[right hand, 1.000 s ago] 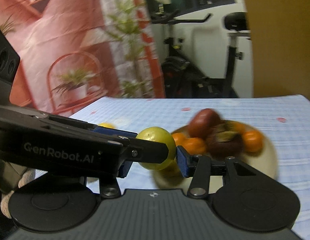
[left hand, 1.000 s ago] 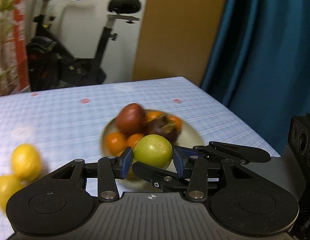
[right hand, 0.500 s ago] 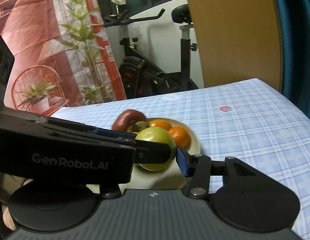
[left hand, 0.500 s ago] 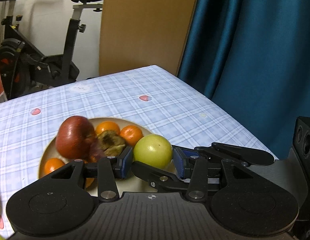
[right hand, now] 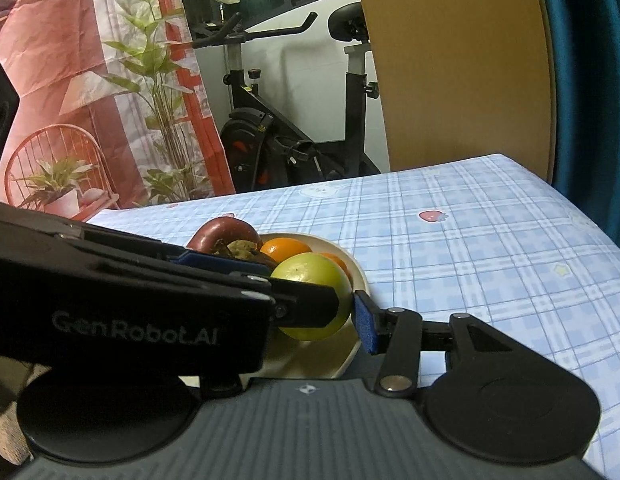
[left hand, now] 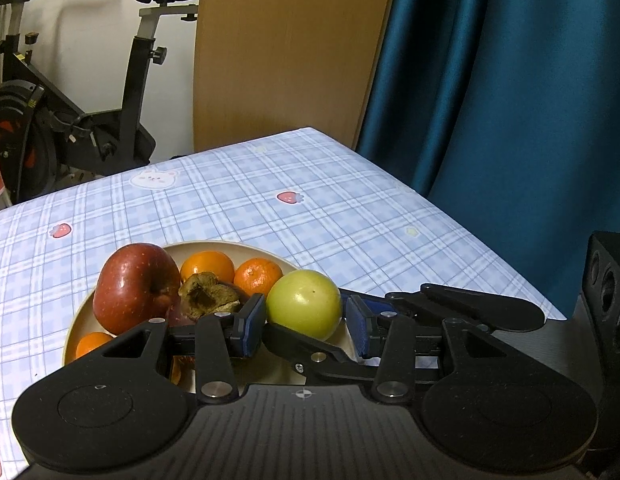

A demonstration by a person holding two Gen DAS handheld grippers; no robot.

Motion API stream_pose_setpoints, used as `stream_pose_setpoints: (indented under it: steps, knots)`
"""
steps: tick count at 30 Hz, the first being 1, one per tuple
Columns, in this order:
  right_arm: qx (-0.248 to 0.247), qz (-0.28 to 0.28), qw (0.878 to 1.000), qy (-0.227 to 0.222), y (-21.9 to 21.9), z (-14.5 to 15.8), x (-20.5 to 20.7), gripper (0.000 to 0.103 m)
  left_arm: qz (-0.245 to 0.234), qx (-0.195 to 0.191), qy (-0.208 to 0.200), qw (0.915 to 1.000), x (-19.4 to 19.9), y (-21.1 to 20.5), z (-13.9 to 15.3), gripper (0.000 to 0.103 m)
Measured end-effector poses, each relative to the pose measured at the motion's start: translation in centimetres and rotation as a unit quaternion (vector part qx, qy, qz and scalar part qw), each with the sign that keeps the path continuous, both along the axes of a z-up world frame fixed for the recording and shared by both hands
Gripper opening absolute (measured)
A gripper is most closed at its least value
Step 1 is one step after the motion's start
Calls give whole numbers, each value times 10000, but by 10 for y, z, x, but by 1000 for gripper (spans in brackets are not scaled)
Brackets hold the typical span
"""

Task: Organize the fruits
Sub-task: 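Carry the green fruit with both tools onto the plate beside the mangosteen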

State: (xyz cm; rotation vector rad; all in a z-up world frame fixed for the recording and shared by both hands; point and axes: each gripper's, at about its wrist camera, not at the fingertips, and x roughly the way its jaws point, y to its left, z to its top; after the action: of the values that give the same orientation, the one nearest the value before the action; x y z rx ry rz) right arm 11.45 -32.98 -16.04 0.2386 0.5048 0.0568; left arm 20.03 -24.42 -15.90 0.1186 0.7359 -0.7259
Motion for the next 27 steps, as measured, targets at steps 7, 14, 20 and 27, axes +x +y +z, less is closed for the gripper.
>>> stream_pose_setpoints:
  steps: [7,14,20,27]
  knots:
    - [-141,11,9999,-23,4,-2,1,49,18,19,40,10000,0,-1,1,47]
    - [-318,34,9995,-19,6,-4,3,49,124,-23,95,9999,2,3,5,48]
    - [-199,105,9997,-2,5,-6,0,49,239,-263,93,9993,-2,24,18,48]
    - [-363,50,9993,-18,11,-6,-3,50,514,-382,7,9980,-5,60,29,48]
